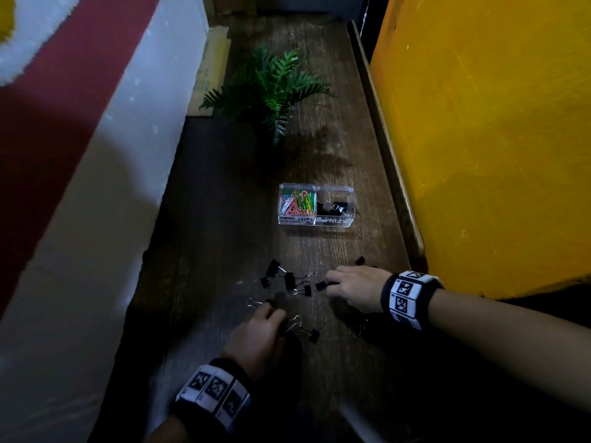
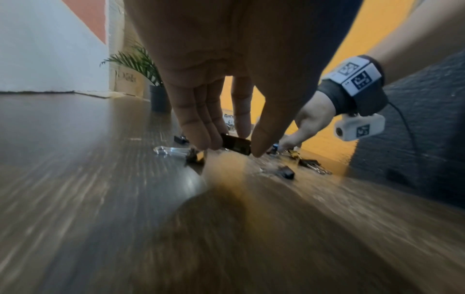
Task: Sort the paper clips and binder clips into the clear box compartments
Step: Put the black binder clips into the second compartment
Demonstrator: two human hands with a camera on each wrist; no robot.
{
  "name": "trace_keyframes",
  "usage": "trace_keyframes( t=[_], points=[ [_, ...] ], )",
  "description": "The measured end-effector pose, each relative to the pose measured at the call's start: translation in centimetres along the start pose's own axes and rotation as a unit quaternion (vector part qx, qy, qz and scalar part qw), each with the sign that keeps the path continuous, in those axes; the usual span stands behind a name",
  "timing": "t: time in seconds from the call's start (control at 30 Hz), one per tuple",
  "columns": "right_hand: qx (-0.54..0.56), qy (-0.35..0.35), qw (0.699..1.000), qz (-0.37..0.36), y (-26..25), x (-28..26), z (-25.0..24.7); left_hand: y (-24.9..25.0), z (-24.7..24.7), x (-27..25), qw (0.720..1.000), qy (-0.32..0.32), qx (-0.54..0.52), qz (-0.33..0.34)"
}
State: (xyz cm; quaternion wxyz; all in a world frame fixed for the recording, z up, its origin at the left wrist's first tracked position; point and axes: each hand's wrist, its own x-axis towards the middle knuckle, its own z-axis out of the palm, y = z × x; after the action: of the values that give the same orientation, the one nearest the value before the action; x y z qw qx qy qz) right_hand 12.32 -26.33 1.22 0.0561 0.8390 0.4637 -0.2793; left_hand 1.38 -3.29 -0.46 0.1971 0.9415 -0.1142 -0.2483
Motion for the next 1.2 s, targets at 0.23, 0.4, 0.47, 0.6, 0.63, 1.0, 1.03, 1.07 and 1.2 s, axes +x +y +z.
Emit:
trace_keyframes(
  t=[0.23, 0.4, 0.47, 0.6, 0.63, 1.0, 1.03, 1.07, 1.2],
  points=[
    [0.120, 0.153, 0.977, 0.084, 1.1, 0.2, 0.5, 1.1, -3.0, 2.5, 0.996, 0.083, -0.044, 0.000],
    [0.393, 0.417, 0.761, 0.305, 4.0, 0.3, -3.5, 4.0, -8.5, 10.2, 0.982, 0.188, -0.029, 0.018],
    [0.433, 0.455, 0.701, 0.337, 6.1, 0.6, -4.9, 5.1, -10.6, 13.8, 0.982, 0.189, -0.014, 0.024],
    [0.395, 0.417, 0.747, 0.336, 8.4, 1.3, -6.9, 6.7, -12.3, 18.3, 0.985, 0.167, 0.025, 0.023],
    [0.377, 0.397, 0.771, 0.326, 8.5, 1.6, -7.1, 6.8, -12.3, 19.0, 0.987, 0.154, 0.034, 0.022],
    [0.267, 0.237, 0.904, 0.235, 8.7, 5.0, -7.8, 0.5, -10.9, 14.6, 0.974, 0.216, -0.065, -0.019],
    [0.264, 0.230, 0.908, 0.231, 8.7, 4.9, -7.7, -0.4, -10.5, 13.8, 0.976, 0.208, -0.055, -0.028],
    [0.264, 0.233, 0.908, 0.229, 8.8, 4.7, -7.5, -1.2, -10.0, 12.9, 0.979, 0.196, -0.041, -0.034],
    [0.293, 0.329, 0.858, 0.264, 8.2, 1.8, -5.7, -3.2, -7.5, 10.1, 0.988, 0.149, -0.004, -0.049]
  ],
)
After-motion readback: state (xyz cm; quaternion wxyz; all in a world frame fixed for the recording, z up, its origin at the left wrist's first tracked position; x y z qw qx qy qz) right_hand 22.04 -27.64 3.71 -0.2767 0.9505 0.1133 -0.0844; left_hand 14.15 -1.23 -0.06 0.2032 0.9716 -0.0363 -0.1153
